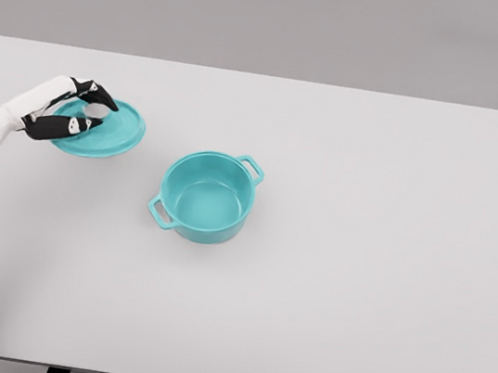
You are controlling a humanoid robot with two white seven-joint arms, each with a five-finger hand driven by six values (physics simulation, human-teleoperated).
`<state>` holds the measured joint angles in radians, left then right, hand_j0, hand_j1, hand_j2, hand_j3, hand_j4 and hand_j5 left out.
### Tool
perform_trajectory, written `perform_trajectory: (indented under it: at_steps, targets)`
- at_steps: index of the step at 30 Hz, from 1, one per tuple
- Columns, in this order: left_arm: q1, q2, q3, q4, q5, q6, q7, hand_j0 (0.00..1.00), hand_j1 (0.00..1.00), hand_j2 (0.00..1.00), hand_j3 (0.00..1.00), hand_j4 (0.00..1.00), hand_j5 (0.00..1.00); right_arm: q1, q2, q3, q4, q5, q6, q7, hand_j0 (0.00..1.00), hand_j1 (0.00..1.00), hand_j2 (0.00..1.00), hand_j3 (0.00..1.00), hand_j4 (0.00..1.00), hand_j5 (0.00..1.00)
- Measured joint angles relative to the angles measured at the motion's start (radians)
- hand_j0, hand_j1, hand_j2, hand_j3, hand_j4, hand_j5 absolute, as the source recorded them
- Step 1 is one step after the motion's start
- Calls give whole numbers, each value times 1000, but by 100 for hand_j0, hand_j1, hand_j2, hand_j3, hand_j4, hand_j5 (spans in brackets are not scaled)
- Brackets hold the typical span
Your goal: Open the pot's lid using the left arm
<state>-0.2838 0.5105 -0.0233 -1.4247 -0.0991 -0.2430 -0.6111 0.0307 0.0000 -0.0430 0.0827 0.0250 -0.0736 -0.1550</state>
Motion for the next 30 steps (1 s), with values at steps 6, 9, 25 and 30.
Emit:
perform_trajectory:
  at_steps: [6, 9, 25, 30]
  targets:
    - [0, 0, 0, -2, -2, 0, 0, 76, 76, 76, 76, 76, 76, 0, 0, 0, 0, 0, 0, 0, 100, 100, 100, 100, 100, 100]
    - [0, -1, 0, -3, -3, 0, 0, 85, 85, 85, 85, 85, 85, 0, 0, 0, 0, 0, 0, 0, 100, 100, 100, 100, 100, 100]
    - [0, 4, 0, -6, -4, -3, 0, 100, 100, 100, 100, 100, 100, 0, 0, 0, 0, 0, 0, 0, 100, 100, 100, 100, 100, 100]
    - [2, 4, 0, -6, -3, -3, 0, 100, 100, 100, 100, 100, 100, 0, 0, 0, 0, 0, 0, 0, 100, 100, 100, 100, 100, 100]
